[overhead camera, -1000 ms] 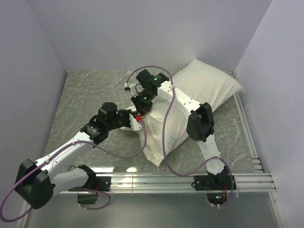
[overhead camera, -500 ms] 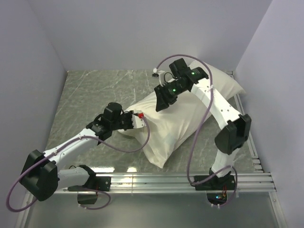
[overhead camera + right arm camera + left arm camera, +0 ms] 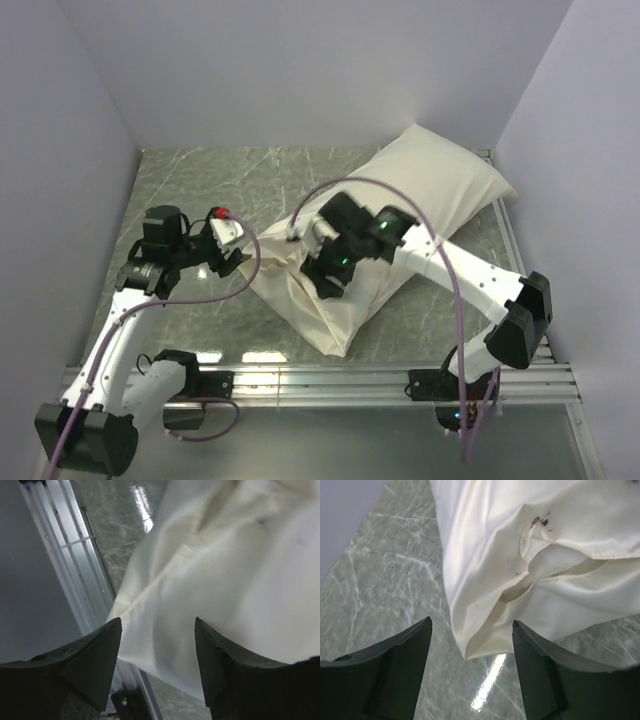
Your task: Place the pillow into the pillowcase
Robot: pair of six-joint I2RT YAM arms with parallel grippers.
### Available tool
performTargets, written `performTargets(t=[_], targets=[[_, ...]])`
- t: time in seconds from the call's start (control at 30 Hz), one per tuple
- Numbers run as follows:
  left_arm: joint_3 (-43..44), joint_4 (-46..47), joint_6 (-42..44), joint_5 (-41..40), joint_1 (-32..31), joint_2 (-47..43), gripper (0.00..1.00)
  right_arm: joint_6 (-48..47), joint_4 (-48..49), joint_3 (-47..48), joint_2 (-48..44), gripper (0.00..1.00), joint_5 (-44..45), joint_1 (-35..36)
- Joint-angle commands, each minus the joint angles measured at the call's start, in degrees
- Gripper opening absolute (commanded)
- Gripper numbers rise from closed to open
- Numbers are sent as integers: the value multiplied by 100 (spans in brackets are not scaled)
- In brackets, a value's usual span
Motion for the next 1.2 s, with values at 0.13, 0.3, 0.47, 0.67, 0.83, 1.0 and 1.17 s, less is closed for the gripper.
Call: performTargets(t=[0.13,0.3,0.47,0.67,0.83,1.0,1.17], targets=[[41,-281,-982,552,1167,96,75,97,744,-398,627,71,2449,1703],[261,-114,-1380,737,1415,528,77,450,814,-494,1165,68,3888,1854],[42,98,-1311,631,1415,457,78,362,1106,-601,797,0,4201,1775],[111,-69,-1441,648,1415,869,75,-103,298,337,-240,0,2051,1029],[199,10,-2117,965,1415,1160,73,-403,-494,1192,-346,0,677,360],[-151,361,-3128,965,1450,1143,76,-52,-128,748,-162,72,1742,947],[-363,976,-4482,860,1661,1064,84,343,964,602,566,76,3654,1713]])
